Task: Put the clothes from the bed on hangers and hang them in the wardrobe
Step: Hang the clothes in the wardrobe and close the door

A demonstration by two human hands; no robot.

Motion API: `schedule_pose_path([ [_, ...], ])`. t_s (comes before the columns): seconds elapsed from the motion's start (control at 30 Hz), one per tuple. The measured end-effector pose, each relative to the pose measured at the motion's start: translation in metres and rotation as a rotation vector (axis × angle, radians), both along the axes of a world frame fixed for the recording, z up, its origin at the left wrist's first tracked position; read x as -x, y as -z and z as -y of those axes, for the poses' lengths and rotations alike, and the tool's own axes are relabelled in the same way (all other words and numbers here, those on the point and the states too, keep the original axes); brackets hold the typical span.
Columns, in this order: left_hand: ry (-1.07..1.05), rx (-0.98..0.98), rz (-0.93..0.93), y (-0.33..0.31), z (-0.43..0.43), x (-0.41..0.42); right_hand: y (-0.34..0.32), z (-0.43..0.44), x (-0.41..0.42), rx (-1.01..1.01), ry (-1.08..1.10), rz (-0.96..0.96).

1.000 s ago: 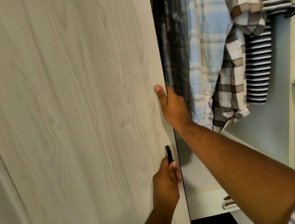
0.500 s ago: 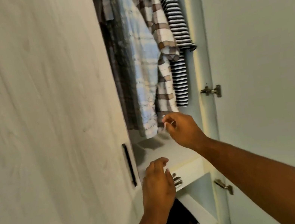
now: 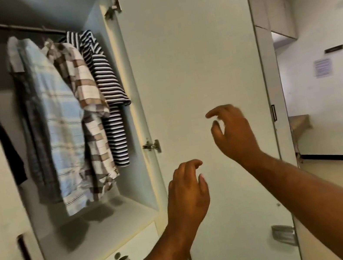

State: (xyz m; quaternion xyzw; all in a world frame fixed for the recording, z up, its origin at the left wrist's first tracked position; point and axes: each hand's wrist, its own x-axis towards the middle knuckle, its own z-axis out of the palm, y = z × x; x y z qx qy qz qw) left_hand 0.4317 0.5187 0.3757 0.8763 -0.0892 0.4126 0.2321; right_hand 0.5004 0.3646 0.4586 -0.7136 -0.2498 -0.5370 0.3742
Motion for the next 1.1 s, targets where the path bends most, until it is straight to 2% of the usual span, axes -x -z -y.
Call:
schedule_pose_path([
  [0.1, 0.047, -0.054, 0.023, -0.018, 0.06, -0.028, -0.007, 0.061, -0.019, -0.025, 0.196, 0.106],
  [0.2, 0.081, -0.057, 0.035, -0.029, 0.107, -0.052, -0.004, 0.111, -0.046, -0.126, 0.202, 0.024],
  [0.27, 0.081, -0.056, 0.033, -0.03, 0.131, -0.067, 0.003, 0.134, -0.071, -0.175, 0.113, -0.101],
  [0.37, 0.072, -0.047, -0.014, -0.025, 0.154, -0.086, 0.018, 0.146, -0.097, -0.187, -0.122, -0.39],
  [0.43, 0.068, -0.046, -0.033, -0.022, 0.163, -0.096, 0.027, 0.145, -0.105, -0.192, -0.243, -0.49],
  [0.6, 0.077, 0.04, -0.025, -0.023, 0.162, -0.107, 0.035, 0.138, -0.106, -0.23, -0.158, -0.443],
  [0.7, 0.097, 0.074, -0.005, -0.027, 0.162, -0.107, 0.036, 0.134, -0.095, -0.27, -0.186, -0.386],
  [0.8, 0.141, 0.09, 0.037, -0.032, 0.161, -0.102, 0.037, 0.129, -0.081, -0.317, -0.293, -0.267],
  [0.9, 0.129, 0.054, 0.116, -0.036, 0.152, -0.089, 0.039, 0.117, -0.07, -0.338, -0.424, -0.232],
  [1.1, 0.131, 0.019, 0.212, -0.043, 0.107, -0.035, 0.027, 0.063, -0.027, -0.293, -0.61, -0.116],
])
